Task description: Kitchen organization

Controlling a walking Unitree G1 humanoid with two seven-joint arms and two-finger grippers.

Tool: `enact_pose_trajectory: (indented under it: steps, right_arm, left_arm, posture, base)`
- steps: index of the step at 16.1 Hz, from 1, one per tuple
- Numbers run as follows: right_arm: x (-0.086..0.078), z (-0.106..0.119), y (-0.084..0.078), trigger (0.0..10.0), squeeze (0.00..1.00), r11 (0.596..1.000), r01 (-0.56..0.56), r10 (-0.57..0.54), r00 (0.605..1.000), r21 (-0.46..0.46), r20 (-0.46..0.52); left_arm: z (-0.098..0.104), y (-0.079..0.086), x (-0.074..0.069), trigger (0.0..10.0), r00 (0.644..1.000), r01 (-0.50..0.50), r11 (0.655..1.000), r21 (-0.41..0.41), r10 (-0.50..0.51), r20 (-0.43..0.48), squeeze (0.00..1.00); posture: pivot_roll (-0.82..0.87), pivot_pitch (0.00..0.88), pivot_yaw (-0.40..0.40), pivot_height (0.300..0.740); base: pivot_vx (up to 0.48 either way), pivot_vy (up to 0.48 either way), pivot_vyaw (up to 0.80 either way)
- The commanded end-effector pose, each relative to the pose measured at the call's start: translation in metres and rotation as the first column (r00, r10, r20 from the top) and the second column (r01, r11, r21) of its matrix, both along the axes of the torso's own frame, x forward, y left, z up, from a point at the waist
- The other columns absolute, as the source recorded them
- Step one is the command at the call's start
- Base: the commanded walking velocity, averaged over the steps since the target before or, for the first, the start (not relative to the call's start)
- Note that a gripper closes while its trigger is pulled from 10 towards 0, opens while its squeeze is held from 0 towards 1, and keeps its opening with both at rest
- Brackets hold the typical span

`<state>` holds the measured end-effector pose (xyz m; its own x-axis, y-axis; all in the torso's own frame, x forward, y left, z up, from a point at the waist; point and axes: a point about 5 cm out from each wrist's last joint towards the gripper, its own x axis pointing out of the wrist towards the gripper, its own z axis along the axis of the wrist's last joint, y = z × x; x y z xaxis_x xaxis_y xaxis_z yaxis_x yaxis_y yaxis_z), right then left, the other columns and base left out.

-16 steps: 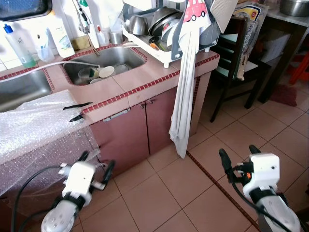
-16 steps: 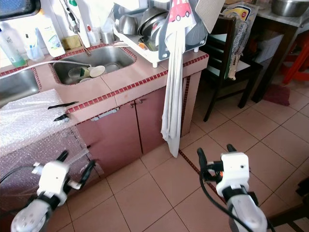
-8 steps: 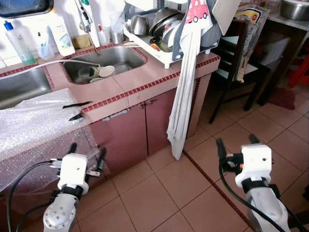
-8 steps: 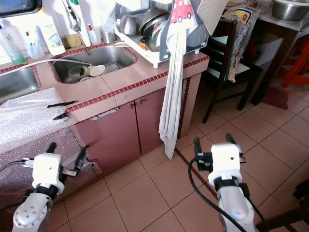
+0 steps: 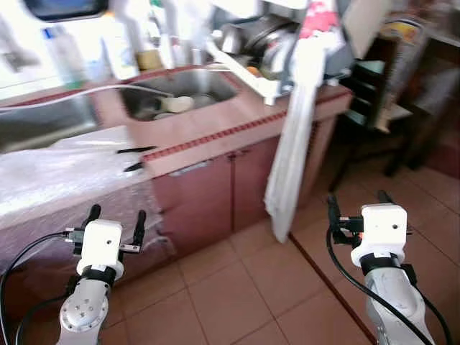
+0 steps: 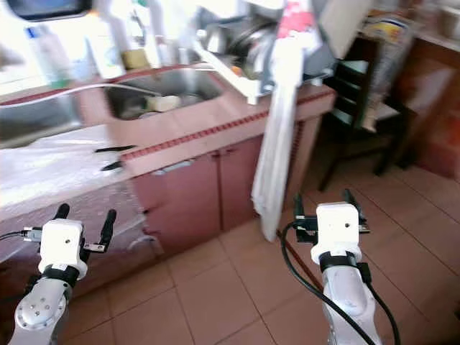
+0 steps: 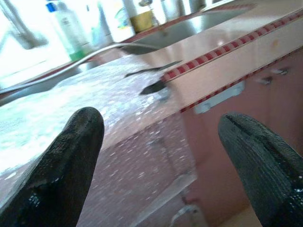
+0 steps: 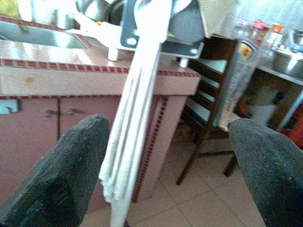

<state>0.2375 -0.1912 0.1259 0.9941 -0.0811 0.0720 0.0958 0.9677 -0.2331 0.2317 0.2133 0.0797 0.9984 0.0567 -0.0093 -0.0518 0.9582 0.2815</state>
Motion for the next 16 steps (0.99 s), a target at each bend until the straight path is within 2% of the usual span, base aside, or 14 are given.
enact_pose_trajectory:
  steps: [1,5,7,8,12,16]
  right_arm:
    - [0.004,0.0,0.002,10.0,0.0,1.0,-0.004,0.004,1.0,0.009,-0.003]
    - [0.014,0.004,0.002,10.0,0.0,0.998,0.007,-0.008,1.0,0.056,0.019]
    - [0.023,0.01,0.002,10.0,0.0,0.997,0.009,-0.013,0.999,0.073,0.044]
    - [0.025,0.011,0.005,10.0,0.0,0.997,-0.003,-0.001,0.999,0.075,0.048]
    - [0.025,0.006,0.008,10.0,0.0,0.994,-0.022,0.019,0.999,0.112,0.031]
    - [0.025,0.007,0.013,10.0,0.0,0.992,-0.049,0.046,0.999,0.114,0.026]
  left_arm:
    - [0.002,-0.004,0.001,10.0,1.0,-0.004,1.0,0.006,0.004,-0.001,0.0]
    - [0.005,-0.012,0.01,10.0,1.0,-0.008,1.0,-0.018,0.008,-0.011,0.0]
    - [0.012,-0.015,0.025,10.0,1.0,-0.02,0.999,-0.044,0.021,0.013,0.0]
    - [0.013,-0.016,0.027,10.0,1.0,-0.019,0.999,-0.049,0.02,0.011,0.0]
    - [0.012,-0.017,0.027,10.0,0.999,-0.051,0.995,-0.082,0.05,-0.017,0.0]
    - [0.012,-0.023,0.028,10.0,0.999,-0.033,0.995,-0.096,0.031,-0.026,0.0]
  posture:
    - [-0.12,0.017,0.075,0.74]
    - [-0.11,0.0,0.076,0.74]
    - [-0.11,0.0,0.078,0.74]
    - [-0.11,0.0,0.08,0.74]
    - [-0.1,0.0,0.074,0.74]
    - [-0.1,0.005,0.064,0.74]
  base:
    - [0.0,0.0,0.8]
    - [0.0,0.0,0.8]
    - [0.0,0.0,0.79]
    - [0.0,0.0,0.41]
    - [0.0,0.0,0.0]
    - [0.0,0.0,0.0]
